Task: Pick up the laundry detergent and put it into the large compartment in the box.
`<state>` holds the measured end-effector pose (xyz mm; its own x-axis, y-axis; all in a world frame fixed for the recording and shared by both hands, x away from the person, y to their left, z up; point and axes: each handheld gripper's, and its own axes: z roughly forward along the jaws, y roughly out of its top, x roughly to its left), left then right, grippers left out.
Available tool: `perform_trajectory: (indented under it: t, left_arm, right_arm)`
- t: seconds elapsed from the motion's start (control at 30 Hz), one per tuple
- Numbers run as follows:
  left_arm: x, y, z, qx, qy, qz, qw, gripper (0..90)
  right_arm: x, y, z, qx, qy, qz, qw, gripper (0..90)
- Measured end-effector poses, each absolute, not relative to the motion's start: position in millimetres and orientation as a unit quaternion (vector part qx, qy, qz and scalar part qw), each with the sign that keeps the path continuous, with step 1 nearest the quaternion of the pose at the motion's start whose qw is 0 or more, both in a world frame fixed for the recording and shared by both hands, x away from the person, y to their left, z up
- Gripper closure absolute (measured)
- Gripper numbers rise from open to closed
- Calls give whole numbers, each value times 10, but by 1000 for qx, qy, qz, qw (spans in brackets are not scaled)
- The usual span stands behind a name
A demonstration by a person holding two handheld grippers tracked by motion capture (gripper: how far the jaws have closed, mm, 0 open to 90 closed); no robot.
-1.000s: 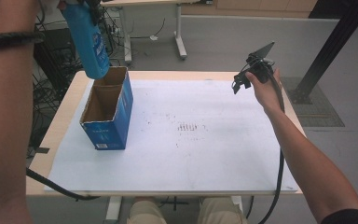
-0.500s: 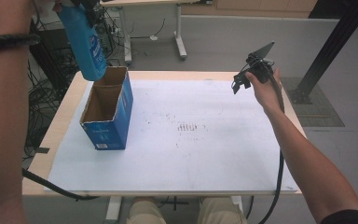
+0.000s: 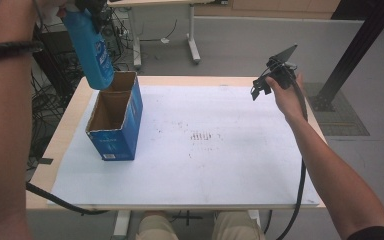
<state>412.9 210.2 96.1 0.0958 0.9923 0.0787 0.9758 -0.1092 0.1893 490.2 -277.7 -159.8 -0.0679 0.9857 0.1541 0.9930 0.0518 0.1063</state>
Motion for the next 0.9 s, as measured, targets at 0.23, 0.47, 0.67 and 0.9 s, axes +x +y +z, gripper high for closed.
perform_trajectory:
  t: [0.23,0.47,0.67,0.9]
  left_arm:
    - [4178,2151,807,739,667,86,42,371]
    - [4250,2224,537,737,671,72,36,371]
    - [4302,2265,248,738,671,62,30,371]
    - [4355,2280,-103,740,671,53,19,371]
  right_arm:
    - [4900,-2752,-1613,-680,-728,-91,20,55]
    - [4902,-2755,-1635,-680,-728,-89,20,55]
    - [4902,-2757,-1669,-680,-728,-87,22,55]
    - [4904,-2751,-1701,-679,-729,-85,23,55]
